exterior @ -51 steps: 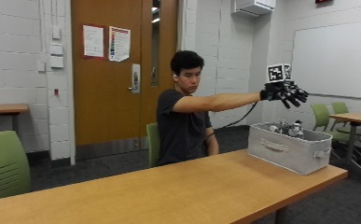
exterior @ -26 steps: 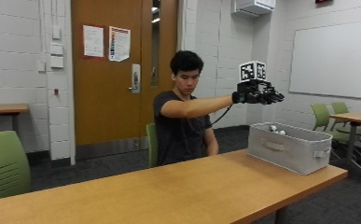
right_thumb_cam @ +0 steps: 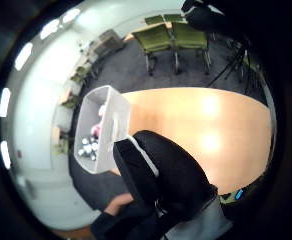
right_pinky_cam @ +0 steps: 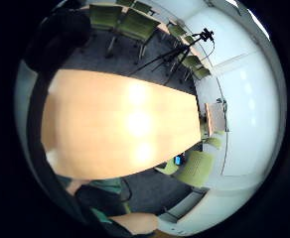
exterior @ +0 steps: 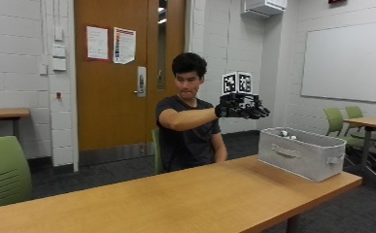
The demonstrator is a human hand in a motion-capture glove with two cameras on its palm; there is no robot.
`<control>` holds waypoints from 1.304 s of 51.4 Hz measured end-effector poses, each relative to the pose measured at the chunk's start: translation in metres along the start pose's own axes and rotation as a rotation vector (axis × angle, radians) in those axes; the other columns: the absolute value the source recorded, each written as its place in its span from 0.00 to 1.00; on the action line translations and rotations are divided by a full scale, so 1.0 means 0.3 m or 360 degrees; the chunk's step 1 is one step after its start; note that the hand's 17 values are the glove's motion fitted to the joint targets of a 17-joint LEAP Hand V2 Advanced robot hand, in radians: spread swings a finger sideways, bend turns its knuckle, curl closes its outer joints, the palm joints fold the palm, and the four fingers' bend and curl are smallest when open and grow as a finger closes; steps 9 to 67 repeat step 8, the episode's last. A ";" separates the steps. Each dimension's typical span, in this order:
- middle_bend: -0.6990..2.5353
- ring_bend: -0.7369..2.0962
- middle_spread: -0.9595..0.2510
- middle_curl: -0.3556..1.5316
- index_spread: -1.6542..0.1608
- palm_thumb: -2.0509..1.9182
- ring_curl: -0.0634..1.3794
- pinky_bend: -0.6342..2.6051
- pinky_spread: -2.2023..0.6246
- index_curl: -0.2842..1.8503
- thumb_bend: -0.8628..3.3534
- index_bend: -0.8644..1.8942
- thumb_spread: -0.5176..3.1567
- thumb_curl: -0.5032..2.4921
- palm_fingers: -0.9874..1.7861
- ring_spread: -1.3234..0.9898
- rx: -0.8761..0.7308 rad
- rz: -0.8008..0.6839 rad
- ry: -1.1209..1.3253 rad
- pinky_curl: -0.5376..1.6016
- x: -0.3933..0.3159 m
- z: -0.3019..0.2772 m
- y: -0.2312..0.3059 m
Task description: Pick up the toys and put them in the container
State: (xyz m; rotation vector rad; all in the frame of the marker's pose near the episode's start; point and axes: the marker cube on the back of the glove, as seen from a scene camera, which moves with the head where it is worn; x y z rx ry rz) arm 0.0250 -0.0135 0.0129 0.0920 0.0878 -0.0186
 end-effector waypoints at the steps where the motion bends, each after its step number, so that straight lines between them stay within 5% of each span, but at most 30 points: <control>1: 0.30 0.44 0.70 0.46 0.71 0.48 0.20 0.49 0.74 0.28 0.18 0.40 0.44 0.21 0.38 0.48 0.0000 -0.0002 0.0001 0.39 0.003 0.002 0.003; 67: 0.29 0.43 0.69 0.45 0.71 0.48 0.20 0.48 0.74 0.29 0.18 0.39 0.44 0.21 0.38 0.47 0.0012 -0.0011 0.0000 0.39 0.013 0.009 0.014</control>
